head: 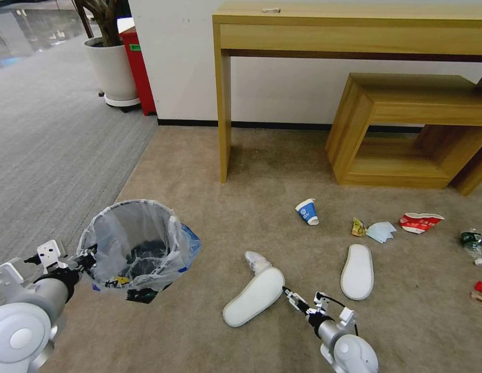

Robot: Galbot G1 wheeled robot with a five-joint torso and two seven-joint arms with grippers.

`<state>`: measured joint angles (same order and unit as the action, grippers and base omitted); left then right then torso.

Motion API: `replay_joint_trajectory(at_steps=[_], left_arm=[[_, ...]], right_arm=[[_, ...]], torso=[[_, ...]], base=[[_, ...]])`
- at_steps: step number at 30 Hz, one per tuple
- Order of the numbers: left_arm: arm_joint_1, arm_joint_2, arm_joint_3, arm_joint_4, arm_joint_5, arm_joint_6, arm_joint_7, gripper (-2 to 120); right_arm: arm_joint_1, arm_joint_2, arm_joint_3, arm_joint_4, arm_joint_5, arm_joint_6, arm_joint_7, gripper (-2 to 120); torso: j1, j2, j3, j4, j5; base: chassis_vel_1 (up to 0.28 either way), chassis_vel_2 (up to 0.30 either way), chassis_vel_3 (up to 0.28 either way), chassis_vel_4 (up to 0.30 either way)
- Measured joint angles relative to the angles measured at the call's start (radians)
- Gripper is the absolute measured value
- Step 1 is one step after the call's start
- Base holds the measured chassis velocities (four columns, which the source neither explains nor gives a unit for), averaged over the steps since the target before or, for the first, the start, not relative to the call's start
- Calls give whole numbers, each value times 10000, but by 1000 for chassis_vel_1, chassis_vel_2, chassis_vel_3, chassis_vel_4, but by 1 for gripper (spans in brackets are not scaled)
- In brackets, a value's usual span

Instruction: Pick up the trash bin and place the garbage on the floor into it.

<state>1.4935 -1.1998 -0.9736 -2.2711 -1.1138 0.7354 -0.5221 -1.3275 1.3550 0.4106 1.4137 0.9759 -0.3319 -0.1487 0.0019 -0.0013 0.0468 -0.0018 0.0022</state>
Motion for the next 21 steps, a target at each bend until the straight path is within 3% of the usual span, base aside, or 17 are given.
replay_joint_trajectory(at_steps=[21], left_arm=[[-72, 60, 34, 269, -12, 0, 84, 1]], right_arm=[[729, 323, -306, -1024, -661, 86, -572, 100]], torso=[[0, 0, 0, 0, 0]], base=[[0, 0, 0, 0]])
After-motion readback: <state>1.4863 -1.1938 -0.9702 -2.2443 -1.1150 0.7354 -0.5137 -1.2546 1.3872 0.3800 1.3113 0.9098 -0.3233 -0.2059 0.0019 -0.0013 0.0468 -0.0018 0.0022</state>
